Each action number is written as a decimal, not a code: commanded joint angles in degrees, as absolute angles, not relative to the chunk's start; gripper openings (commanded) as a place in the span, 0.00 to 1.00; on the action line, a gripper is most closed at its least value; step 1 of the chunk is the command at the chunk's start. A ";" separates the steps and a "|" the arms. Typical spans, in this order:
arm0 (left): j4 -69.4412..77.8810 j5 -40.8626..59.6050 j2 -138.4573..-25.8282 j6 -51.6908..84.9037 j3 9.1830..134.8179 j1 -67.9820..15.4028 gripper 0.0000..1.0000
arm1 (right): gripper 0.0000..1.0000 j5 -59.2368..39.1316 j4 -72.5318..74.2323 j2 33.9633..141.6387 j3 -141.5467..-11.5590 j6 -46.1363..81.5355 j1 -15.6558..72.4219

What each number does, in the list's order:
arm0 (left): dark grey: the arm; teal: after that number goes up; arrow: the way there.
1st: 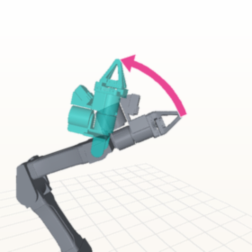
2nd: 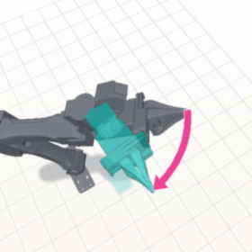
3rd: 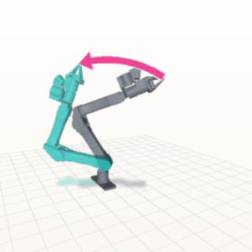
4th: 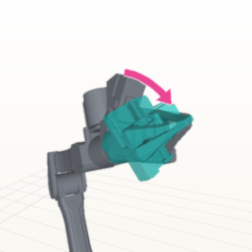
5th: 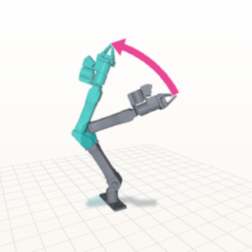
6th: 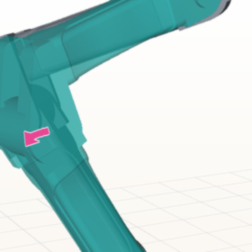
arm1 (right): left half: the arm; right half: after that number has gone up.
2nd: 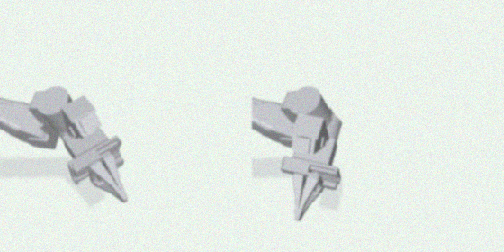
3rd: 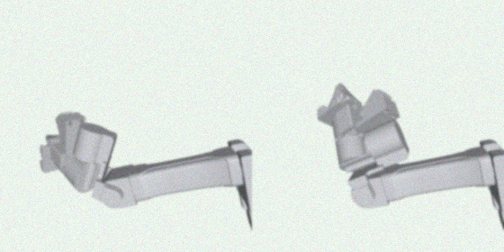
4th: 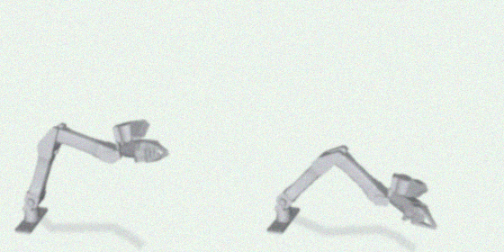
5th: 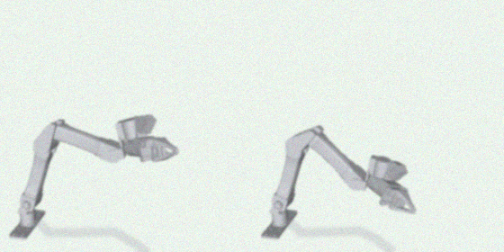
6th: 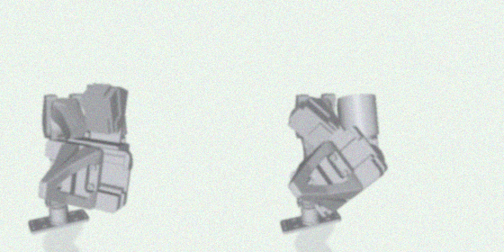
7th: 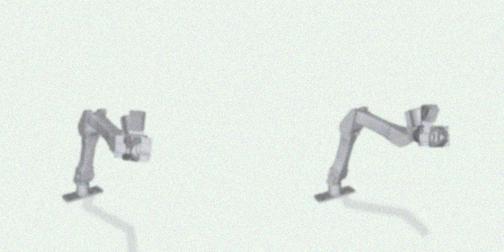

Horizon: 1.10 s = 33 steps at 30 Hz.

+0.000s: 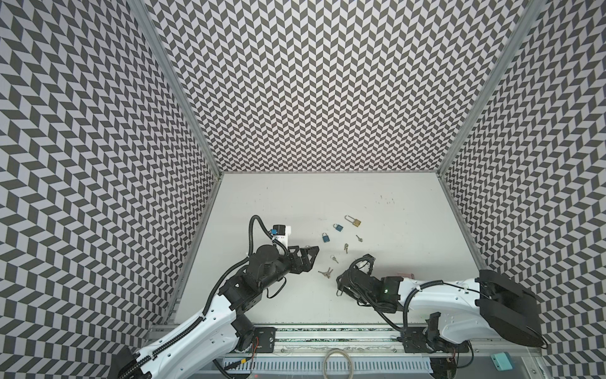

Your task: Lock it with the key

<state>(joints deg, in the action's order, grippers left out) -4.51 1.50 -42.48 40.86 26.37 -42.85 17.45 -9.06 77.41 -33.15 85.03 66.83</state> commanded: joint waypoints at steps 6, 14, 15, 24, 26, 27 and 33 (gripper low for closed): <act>-5.30 -9.74 -43.60 44.89 28.18 -52.78 0.95 | 0.81 35.03 -7.37 60.38 -30.15 70.77 66.71; -3.47 -11.27 -47.31 44.96 29.71 -58.63 0.90 | 0.81 33.43 -8.29 51.00 -31.97 48.15 65.62; -2.80 -11.86 -47.77 45.23 29.62 -59.85 0.88 | 0.78 30.92 -9.29 50.34 -32.18 45.93 64.15; 2.22 -18.76 -63.27 48.27 34.88 -71.45 0.86 | 0.62 16.20 -17.01 48.41 -31.76 42.59 50.80; 1.84 -20.52 -65.73 49.01 36.79 -72.67 0.86 | 0.62 16.59 -16.36 46.90 -30.70 43.74 50.71; 1.96 -21.54 -65.93 49.79 36.85 -73.02 0.86 | 0.62 16.54 -16.22 46.48 -30.43 44.22 50.63; 5.98 -24.59 -59.14 52.21 27.94 -72.93 0.86 | 0.63 16.15 -15.91 47.20 -31.29 42.03 50.62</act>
<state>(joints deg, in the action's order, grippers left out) 3.46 -20.16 -62.17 49.93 31.42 -73.06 16.88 -16.95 47.05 -31.07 43.92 50.81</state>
